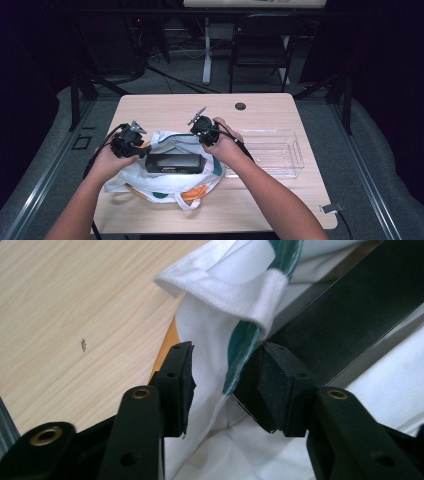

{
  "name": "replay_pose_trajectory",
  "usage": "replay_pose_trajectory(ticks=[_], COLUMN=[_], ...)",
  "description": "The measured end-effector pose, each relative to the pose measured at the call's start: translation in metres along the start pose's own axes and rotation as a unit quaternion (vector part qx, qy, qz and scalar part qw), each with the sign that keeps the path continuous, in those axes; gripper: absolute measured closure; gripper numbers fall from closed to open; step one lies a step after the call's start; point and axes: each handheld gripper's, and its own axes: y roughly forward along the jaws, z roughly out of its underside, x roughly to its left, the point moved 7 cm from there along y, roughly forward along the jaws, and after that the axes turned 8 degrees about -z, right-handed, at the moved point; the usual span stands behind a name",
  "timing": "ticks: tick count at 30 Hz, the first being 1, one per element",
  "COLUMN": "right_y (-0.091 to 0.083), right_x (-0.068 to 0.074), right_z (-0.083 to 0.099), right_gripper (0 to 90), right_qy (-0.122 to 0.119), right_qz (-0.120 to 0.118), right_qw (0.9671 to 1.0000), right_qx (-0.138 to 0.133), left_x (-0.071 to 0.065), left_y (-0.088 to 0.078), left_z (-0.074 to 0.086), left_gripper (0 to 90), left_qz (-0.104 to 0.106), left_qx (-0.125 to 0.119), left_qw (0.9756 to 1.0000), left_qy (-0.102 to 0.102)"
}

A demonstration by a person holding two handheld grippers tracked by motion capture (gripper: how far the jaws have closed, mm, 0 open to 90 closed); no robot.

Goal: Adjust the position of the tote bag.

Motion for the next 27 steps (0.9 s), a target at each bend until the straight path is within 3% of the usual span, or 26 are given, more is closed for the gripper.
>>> replay_pose_trajectory(ticks=[14,27], right_y=[0.003,0.006], right_x=[-0.002,-0.004], right_z=[0.002,0.003], right_gripper=[83.8,83.7], right_qy=[0.004,0.004], right_qz=[0.002,0.005], right_qw=[1.0,1.0], right_qx=[-0.002,0.0], left_x=[0.002,0.008], left_y=[0.008,0.014], left_z=[0.002,-0.003], left_gripper=[75.5,84.5], left_qz=[-0.003,-0.004], left_qx=[0.01,0.0], left_qw=[0.9999,0.9999], left_qy=[0.007,-0.015])
